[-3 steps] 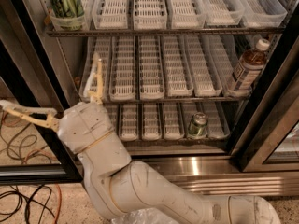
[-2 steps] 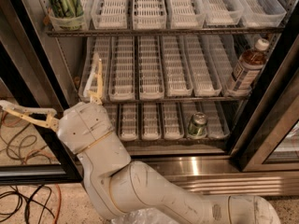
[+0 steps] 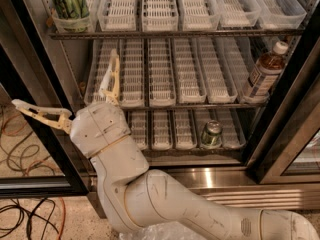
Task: Pick green can from top shelf of fridge
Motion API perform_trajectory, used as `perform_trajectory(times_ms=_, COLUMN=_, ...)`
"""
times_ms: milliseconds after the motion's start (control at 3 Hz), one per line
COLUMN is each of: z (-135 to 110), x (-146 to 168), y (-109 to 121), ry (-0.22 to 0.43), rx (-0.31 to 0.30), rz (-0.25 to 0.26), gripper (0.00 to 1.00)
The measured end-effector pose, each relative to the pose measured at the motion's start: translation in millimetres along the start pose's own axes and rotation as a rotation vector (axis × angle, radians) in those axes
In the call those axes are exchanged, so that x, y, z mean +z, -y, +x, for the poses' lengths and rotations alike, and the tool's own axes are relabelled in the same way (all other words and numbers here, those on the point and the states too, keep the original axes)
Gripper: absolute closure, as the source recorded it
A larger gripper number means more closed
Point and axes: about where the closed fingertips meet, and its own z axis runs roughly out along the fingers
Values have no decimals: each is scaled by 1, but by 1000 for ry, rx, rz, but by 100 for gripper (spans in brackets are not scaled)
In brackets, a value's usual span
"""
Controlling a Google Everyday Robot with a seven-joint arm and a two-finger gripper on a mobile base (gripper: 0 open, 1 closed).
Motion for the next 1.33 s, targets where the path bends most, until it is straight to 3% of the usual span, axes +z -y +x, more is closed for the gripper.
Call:
perform_trajectory(times_ms=333, z=-2, x=9, y=1, ry=-10, rx=-79, rz=11, gripper=0)
perform_trajectory(times_ms=667, z=0, x=9, y=14, ry=-2, rx=-74, rz=12, gripper=0)
perform_trajectory(times_ms=1333, z=5, x=7, y=66, ry=-18, rx=-84, rz=80, gripper=0)
